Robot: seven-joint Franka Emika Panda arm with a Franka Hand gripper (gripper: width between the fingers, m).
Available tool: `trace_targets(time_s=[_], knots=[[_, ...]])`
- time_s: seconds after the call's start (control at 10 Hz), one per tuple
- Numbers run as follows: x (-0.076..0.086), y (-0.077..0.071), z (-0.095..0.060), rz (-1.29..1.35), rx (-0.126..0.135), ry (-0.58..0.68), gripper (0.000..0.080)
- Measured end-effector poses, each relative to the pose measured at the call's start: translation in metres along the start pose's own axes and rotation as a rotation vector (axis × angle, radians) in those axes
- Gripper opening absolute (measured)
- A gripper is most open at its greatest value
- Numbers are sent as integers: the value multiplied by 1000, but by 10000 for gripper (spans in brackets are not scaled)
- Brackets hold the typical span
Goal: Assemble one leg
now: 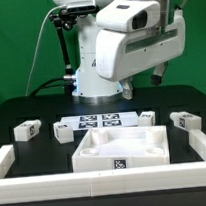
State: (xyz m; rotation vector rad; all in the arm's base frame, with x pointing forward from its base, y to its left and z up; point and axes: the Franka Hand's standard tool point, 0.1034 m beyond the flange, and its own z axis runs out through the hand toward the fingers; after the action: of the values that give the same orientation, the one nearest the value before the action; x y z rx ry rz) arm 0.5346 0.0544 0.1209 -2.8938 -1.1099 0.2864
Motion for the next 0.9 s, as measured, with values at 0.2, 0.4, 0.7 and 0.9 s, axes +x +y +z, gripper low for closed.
trace_targets(time_s=[0.2, 0.4, 0.7, 0.9], knots=[[0, 0, 0, 1, 0, 0, 650], [0, 0, 0, 1, 1, 1, 650], [-7, -3, 11, -42, -13, 34, 650], [-20, -12, 26, -124, -62, 100, 650]])
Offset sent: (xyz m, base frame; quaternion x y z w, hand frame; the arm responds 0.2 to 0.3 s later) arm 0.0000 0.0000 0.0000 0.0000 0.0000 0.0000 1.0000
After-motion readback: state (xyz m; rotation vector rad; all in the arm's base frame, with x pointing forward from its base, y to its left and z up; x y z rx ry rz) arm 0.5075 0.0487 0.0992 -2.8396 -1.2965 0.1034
